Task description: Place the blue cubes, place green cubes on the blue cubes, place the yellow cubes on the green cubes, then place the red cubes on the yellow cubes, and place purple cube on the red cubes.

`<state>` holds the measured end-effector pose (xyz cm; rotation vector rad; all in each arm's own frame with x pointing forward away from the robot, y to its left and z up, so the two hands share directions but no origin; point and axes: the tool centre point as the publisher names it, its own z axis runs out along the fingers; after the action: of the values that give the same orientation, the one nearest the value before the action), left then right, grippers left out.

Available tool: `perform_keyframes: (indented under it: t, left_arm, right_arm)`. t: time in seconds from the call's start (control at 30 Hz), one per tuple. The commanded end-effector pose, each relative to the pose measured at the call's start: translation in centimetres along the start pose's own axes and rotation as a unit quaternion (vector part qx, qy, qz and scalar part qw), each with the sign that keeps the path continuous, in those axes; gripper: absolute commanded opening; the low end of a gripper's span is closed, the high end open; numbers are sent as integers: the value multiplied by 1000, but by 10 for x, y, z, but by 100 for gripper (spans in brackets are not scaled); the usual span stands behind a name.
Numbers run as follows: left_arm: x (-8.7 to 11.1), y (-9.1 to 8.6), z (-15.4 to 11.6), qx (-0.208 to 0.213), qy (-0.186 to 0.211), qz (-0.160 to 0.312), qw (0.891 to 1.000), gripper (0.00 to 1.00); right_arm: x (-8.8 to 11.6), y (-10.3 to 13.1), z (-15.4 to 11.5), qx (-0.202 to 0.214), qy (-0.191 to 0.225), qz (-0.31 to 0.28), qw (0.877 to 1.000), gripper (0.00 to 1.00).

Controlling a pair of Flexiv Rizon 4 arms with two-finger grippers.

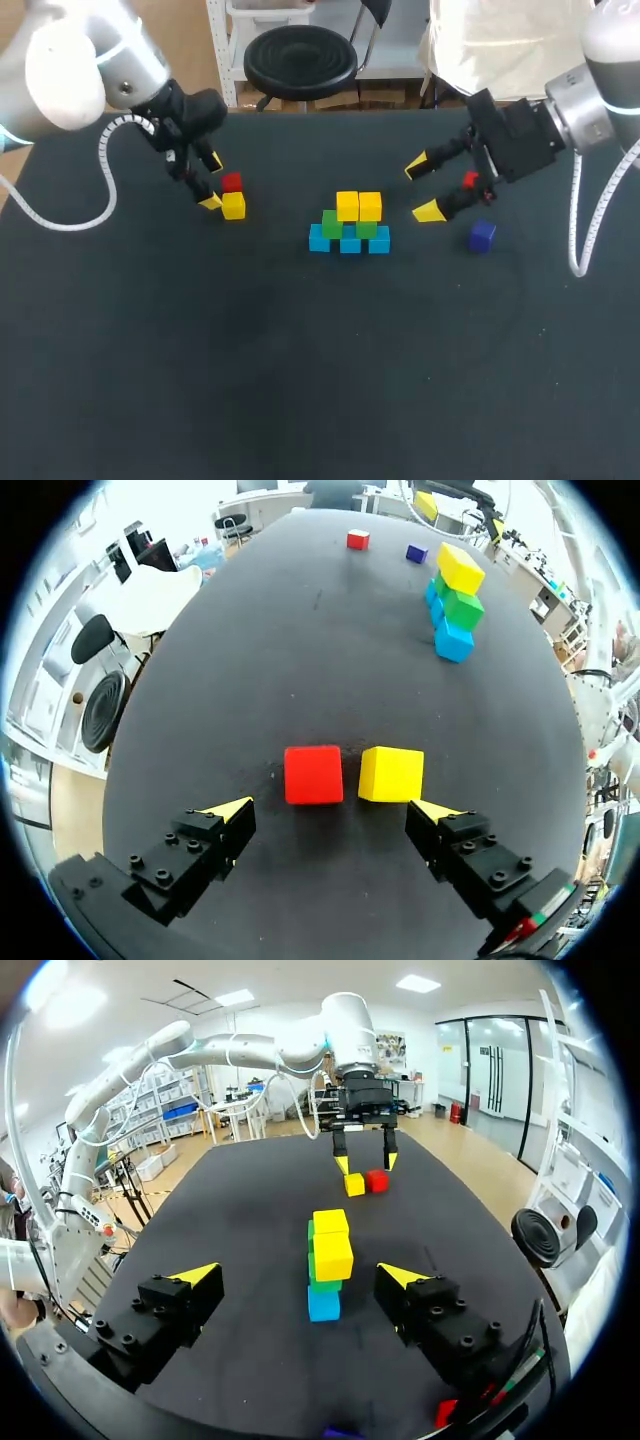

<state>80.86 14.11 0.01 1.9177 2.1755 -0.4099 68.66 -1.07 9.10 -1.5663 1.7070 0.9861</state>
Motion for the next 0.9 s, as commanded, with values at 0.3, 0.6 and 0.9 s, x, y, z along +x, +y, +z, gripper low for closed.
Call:
perform_keyframes:
  t: [0.3,0.6,0.9]
  left_arm:
    - [14,-38,-32,-14,17,-16,1000,100]
    - [-3,-45,-14,4,30,1,1000,100]
    - [-15,-41,-8,3,36,8,999,100]
  right_arm:
    - [0,1,0,1,0,0,1000,100]
    - [0,1,0,1,0,0,1000,100]
    - [0,1,0,1,0,0,1000,100]
